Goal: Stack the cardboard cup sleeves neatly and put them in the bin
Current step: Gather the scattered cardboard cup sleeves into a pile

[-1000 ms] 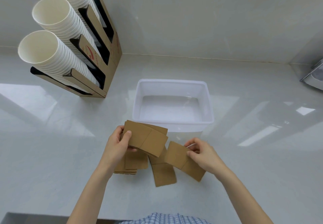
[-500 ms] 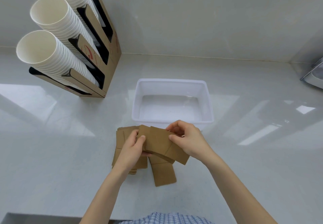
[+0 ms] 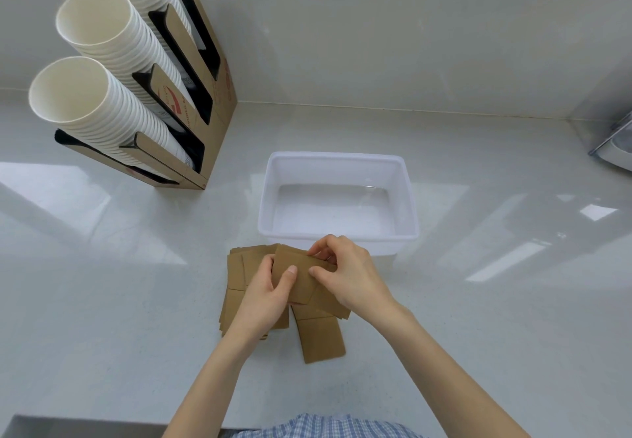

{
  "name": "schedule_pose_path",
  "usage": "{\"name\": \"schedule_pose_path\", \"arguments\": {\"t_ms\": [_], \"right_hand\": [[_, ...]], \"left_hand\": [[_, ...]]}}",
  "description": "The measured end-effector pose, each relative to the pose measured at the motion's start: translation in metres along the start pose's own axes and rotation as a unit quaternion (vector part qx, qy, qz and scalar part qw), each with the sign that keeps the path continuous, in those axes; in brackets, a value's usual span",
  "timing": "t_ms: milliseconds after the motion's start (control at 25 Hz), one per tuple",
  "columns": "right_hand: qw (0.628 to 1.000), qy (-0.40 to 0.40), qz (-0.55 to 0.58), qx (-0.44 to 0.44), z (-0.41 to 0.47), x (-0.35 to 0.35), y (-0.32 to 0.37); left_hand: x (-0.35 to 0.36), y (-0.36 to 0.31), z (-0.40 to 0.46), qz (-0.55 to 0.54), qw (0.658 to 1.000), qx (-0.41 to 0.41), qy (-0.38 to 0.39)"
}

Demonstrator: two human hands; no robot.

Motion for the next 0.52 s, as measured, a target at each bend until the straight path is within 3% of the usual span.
{"name": "schedule_pose_path", "arguments": {"t_ms": [320, 520], "right_hand": [[0.997, -0.067, 0.04, 0.011, -0.001, -0.019, -0.016], [0.997, 0.002, -0.034, 0.063, -0.014, 0.002, -0.045]], "left_hand": [[-0.031, 0.001, 0.007, -0.026, 0.998, -0.002, -0.053], [-0.055, 0.005, 0.013, -0.049, 0.995, -0.016, -0.088]]}}
Point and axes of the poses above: each hand's wrist, its own z-axis towards the middle knuckle, its own x-axis out of the palm, y = z × x, the point moved 9 cm from there along z, towards the middle knuckle, and after that the axes turned 11 degrees about -y, right-handed, at the moved point
